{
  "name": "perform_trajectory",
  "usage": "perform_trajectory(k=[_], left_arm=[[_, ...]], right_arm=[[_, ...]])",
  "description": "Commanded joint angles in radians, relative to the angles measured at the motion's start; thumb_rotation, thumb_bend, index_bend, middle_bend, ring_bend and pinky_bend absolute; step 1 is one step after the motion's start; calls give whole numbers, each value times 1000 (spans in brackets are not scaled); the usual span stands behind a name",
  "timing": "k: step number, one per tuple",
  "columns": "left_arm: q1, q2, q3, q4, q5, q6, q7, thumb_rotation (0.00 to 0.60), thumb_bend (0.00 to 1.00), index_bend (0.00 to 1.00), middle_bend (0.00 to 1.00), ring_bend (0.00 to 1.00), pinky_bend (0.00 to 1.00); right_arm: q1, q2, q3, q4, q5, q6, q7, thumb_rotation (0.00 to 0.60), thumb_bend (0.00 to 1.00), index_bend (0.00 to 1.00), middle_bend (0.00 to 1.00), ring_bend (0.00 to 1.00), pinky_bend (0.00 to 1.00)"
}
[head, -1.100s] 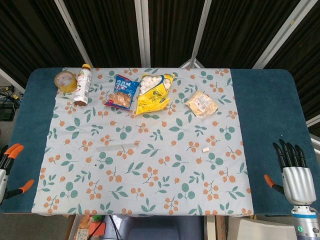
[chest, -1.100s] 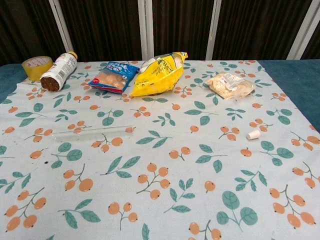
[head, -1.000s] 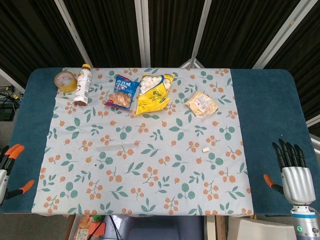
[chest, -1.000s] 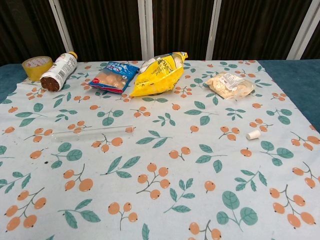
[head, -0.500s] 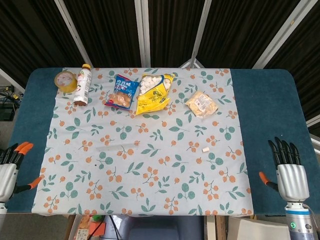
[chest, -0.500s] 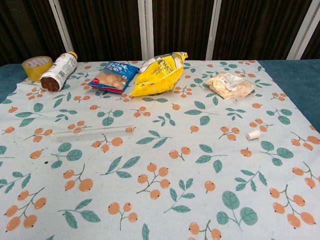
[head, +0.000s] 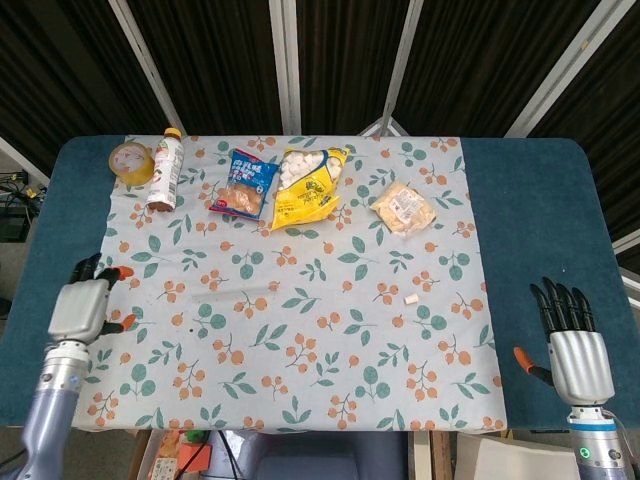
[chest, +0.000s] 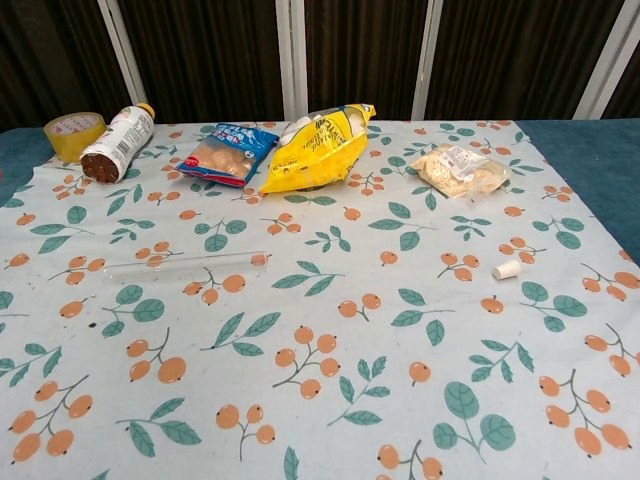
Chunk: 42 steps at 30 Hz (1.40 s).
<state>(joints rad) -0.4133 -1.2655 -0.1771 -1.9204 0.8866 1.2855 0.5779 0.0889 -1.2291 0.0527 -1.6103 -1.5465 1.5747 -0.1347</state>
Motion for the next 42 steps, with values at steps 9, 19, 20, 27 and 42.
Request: perform_trajectory(k=[9,19,20,27,42], left_arm=[[-211,-342,-98,170,-288,41,254,600,343,347,324,13,0],[-309,-486,-129,285,-319,61,324,600,407,395,367,30,0],[-316,-496,-130,294,-323,63,329,600,407,399,370,31,0],[-340,-542,-122,341,-344,70,361,600,406,412,387,31,0],[-365,-592,-130,407,-358,67,371,600,410,452,441,47,0]], right_arm=[[-1,1,4,1,5,-15,21,600,245,0,0,0,0],[0,0,8,9,-2,-17,46,600,245,0,0,0,0],[0,0,8,10,-4,-16,49,600,245,0,0,0,0],[-3,3,13,9,1,-17,63,600,245,0,0,0,0],[-8,6,14,4,-6,-16,74,600,246,0,0,0,0]])
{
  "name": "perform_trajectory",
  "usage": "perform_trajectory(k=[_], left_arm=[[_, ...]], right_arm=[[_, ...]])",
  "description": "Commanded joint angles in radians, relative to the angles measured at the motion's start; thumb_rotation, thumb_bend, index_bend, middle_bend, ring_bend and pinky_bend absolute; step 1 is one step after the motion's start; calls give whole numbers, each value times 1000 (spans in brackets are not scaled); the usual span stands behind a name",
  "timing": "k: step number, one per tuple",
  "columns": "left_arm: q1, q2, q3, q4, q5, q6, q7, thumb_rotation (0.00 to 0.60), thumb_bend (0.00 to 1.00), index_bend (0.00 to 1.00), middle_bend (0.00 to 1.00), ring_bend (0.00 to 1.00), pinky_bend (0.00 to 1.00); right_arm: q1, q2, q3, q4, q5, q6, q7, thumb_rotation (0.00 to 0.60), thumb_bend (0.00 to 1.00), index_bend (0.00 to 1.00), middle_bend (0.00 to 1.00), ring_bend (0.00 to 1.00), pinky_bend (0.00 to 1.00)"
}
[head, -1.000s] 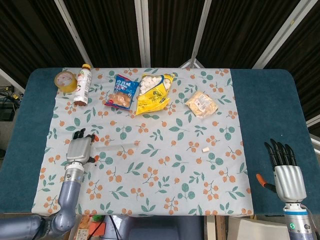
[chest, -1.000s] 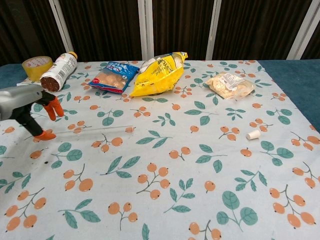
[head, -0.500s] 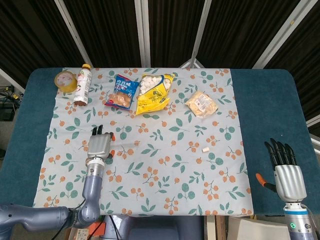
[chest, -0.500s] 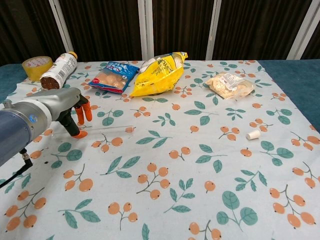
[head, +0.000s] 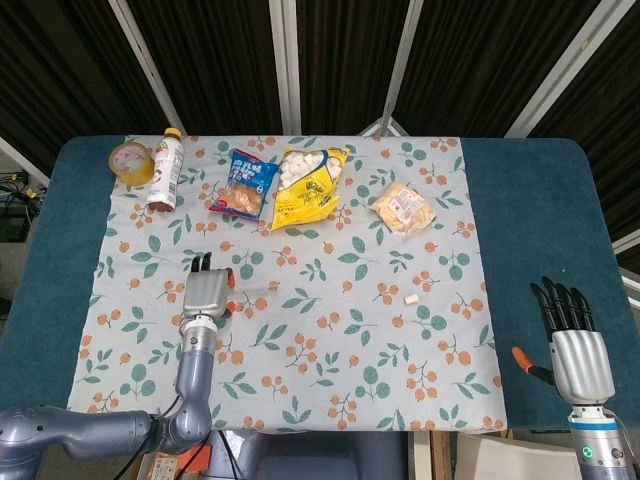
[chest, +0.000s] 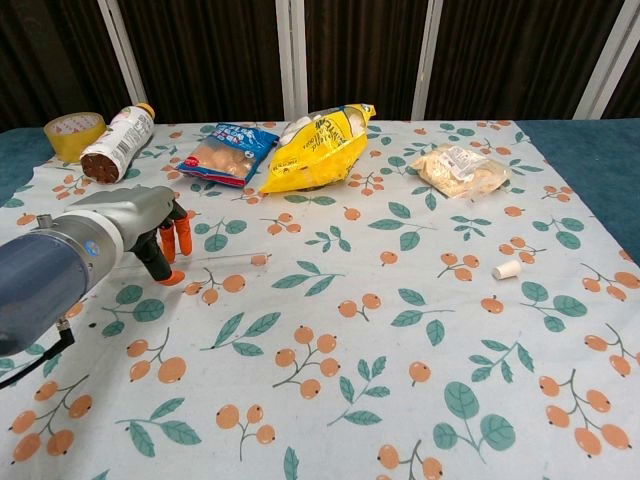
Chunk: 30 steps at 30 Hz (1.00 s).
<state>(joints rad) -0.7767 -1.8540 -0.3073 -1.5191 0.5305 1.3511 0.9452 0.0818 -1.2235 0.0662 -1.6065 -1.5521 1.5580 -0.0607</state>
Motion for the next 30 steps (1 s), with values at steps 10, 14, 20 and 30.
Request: perform_trajectory(k=[10,14,20,30], left_arm=[[-6,-11,0,24,-24,-9,18,600,415,466,445,49,0],[-8,-17,-1,28,-26,-14,17,600,417,481,458,58,0],[-11,-23,2,37,-25,-21,15,600,451,508,491,66,0],[-4,-27,8,52,5,-15,-10,600,680,621,623,125,0]], right_arm=[[-3,1,2,-5,-1,0,6,600,245,0,0,0,0],[-3,1,3,-6,3,-2,8,600,245,0,0,0,0],[-5,2,5,-6,2,-1,13,600,245,0,0,0,0],[-6,1,7,-9,5,-2,17,600,245,0,0,0,0]])
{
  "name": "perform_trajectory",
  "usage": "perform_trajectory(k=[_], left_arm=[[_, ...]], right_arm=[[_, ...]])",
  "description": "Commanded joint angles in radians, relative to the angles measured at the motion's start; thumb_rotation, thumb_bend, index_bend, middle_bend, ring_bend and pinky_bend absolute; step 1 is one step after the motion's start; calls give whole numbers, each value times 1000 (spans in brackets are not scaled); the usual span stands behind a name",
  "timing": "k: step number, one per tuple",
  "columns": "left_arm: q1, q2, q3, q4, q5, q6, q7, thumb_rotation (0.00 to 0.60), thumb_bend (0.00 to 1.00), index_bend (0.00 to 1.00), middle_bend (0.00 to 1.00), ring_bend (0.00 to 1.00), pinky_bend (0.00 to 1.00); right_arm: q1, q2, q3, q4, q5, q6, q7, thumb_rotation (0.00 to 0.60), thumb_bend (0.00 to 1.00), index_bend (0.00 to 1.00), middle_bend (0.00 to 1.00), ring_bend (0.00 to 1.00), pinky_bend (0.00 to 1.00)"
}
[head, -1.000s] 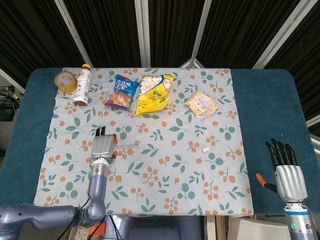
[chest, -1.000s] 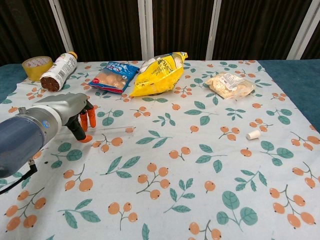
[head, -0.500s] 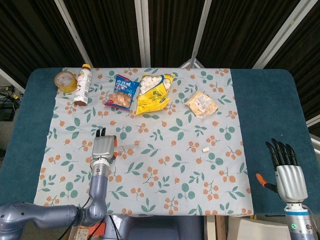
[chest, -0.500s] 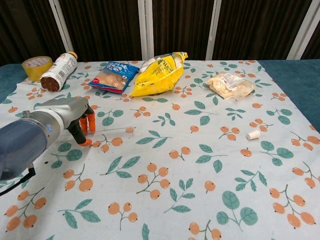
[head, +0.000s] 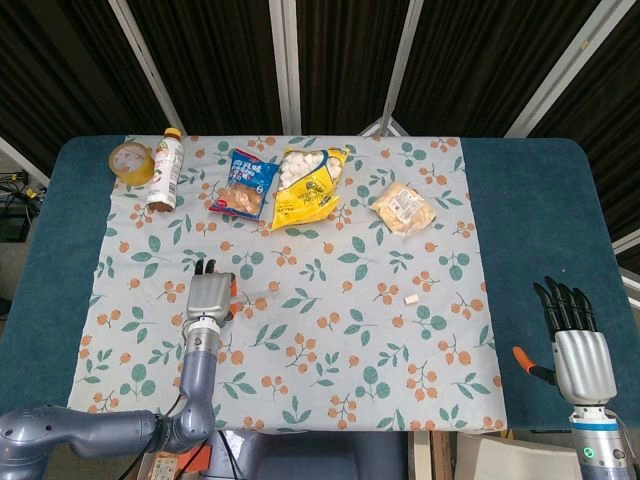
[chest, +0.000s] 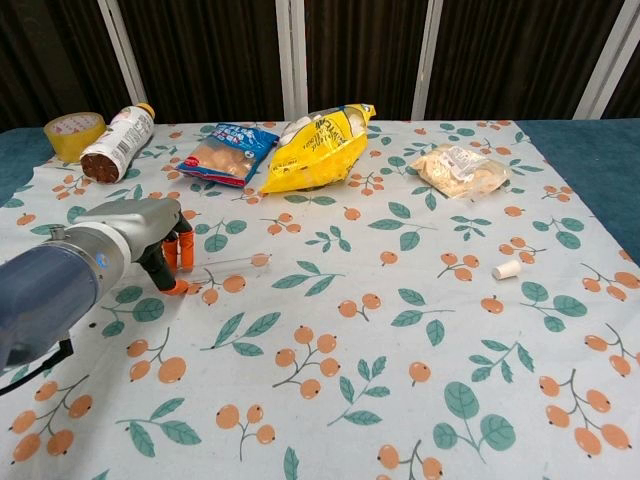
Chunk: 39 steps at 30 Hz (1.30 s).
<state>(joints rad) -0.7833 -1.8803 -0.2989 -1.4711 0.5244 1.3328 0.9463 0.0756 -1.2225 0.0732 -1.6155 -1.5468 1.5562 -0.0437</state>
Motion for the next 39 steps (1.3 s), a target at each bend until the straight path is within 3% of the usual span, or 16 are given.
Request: perform_trajectory(k=[1,7,21,33,39], left_arm=[[4,0,-2,6,20,4,-20,600,695,625,627,128,0],[13,16,2,-1,89,3,-74,600,758,633,637,135,0],[50,133,84,-57,370,-31,-248,600,770,639,645,138,0],[54,268,49,-135,493,-111,-419,600,770,641,645,138,0],[59,321,38,-134,568,-151,-552,600,768,642,645,138,0]], right_arm=[[0,0,0,-1,0,-1,-1,600,245,0,0,0,0],[-1,-1,1,-1,-2,0,-1,600,245,0,0,0,0],[6,-1,7,-1,15,-19,-25,600,245,0,0,0,0],[77,-64,49,-41,88,-119,-177,600,245,5,0,0,0],[129,-124,79,-48,147,-180,-267,600,245,93,0,0,0]])
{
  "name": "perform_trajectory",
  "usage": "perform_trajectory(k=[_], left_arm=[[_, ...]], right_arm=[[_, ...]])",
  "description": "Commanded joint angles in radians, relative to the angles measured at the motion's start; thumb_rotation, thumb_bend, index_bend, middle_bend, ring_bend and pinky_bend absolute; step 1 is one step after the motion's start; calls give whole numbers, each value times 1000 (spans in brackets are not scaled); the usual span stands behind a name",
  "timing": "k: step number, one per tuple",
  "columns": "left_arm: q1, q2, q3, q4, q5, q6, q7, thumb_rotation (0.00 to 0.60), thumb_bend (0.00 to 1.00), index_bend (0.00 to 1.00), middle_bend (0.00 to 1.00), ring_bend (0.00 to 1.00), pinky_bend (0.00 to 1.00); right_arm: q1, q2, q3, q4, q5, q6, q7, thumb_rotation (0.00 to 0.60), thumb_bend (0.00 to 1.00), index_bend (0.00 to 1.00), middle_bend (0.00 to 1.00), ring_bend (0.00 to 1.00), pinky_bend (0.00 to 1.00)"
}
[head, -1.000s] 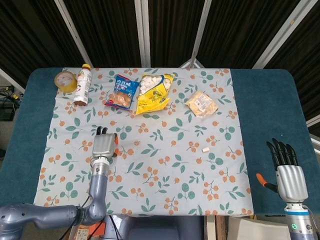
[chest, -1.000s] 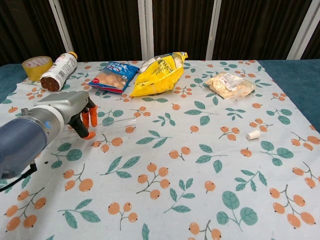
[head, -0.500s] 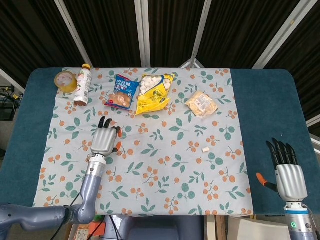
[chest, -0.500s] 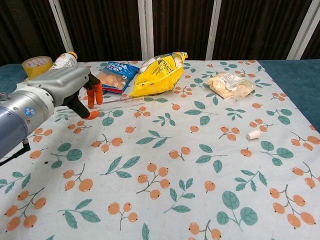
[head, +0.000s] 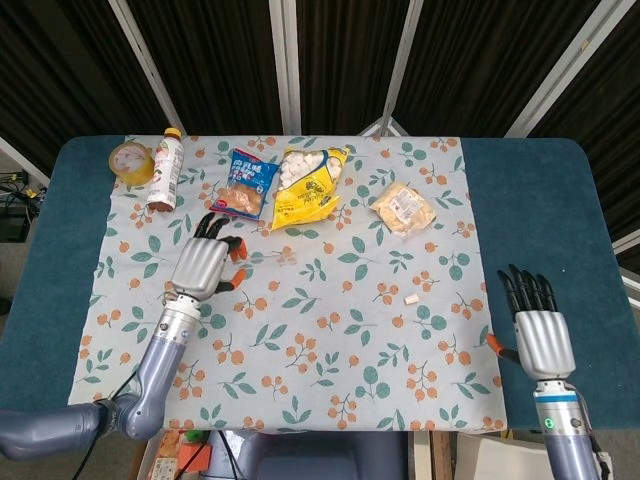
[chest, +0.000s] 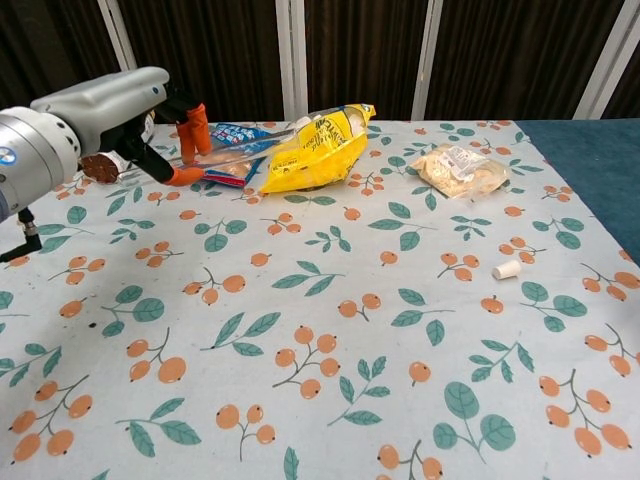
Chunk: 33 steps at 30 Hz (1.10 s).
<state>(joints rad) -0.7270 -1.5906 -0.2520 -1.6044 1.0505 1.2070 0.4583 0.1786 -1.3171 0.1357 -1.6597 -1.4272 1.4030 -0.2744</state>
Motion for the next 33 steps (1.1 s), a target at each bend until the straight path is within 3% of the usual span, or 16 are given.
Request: perform_trajectory(k=[1,10,15,33], left_arm=[[3,36,-10,1,49,-29,-77,600,768,642,645,138,0],[6,89,-19,13,120,-58,-208,600,768,646,645,138,0],[7,111,-21,13,149,-62,-246,600,768,650,645,138,0],[24,148,-9,-28,188,-53,-295,600,768,653,646,138,0]], right_arm=[[31,-35,20,-4,33,-31,-44,600,245,108,0,0,0],[99,-126,44,38,117,-107,-143,600,245,228,4,0,0],[122,-167,48,71,152,-132,-169,600,245,329,58,0,0],[279,-253,59,288,171,-294,-222,600,246,420,109,0,0]])
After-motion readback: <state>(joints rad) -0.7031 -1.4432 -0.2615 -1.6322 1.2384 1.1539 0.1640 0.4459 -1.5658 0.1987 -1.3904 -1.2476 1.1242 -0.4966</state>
